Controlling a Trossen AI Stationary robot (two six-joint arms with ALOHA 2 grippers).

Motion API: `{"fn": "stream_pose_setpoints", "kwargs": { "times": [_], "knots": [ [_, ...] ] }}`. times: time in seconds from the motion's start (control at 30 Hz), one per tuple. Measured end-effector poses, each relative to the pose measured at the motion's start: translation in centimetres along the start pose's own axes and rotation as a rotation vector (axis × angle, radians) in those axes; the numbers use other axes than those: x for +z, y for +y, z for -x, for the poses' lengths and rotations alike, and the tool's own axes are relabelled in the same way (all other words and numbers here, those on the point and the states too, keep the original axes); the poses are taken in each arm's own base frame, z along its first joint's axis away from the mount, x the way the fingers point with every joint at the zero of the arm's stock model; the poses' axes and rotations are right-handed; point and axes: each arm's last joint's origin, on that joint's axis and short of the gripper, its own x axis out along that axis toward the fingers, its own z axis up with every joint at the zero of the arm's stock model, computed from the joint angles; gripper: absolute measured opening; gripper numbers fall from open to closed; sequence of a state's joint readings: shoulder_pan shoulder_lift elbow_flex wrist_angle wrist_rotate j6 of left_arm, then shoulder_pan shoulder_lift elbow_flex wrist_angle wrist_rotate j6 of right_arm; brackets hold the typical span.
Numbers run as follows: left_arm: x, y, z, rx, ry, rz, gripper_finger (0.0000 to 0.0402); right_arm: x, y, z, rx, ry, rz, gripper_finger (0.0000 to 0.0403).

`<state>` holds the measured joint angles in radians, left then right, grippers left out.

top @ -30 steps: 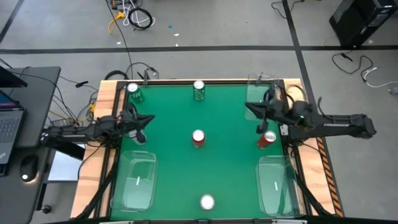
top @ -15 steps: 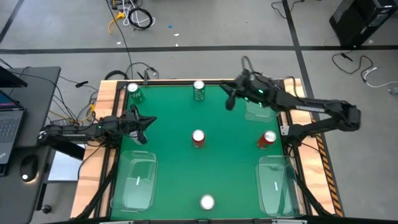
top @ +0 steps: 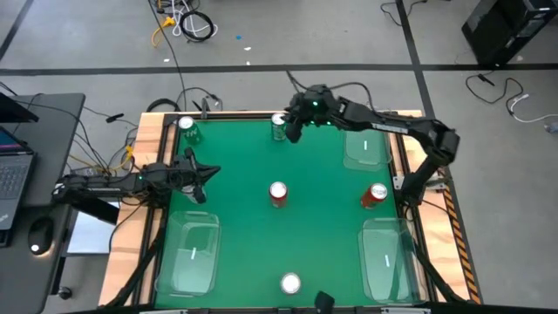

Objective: Sort soda cans
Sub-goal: Put the right green soda can into the top transparent bin

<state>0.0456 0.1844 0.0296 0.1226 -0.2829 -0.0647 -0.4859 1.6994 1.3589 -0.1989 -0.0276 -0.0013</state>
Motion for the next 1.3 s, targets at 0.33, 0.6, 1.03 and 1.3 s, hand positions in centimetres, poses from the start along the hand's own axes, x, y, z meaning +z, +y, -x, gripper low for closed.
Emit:
{"fn": "stream_pose_setpoints", "kwargs": {
  "times": [0.33, 0.6, 1.03, 1.3],
  "knots": [
    [-0.1, 0.0, 0.0, 0.001, 0.008, 0.001, 0.0012, 0.2, -0.9, -2.9, 0.038, 0.122, -0.014, 0.0247],
    [-0.6, 0.0, -0.1, 0.004, 0.059, 0.013, 0.0034, -0.8, -2.2, -4.0, 0.005, 0.161, -0.045, 0.0321],
    [-0.9, 0.0, -0.3, 0.009, 0.095, 0.019, 0.0100, -2.7, -3.5, -6.4, -0.009, 0.213, -0.039, 0.0348],
    [-0.9, 0.0, -0.3, 0.011, 0.090, 0.021, 0.0108, -3.5, -3.9, -7.6, 0.010, 0.220, -0.053, 0.0350]
  ]
}}
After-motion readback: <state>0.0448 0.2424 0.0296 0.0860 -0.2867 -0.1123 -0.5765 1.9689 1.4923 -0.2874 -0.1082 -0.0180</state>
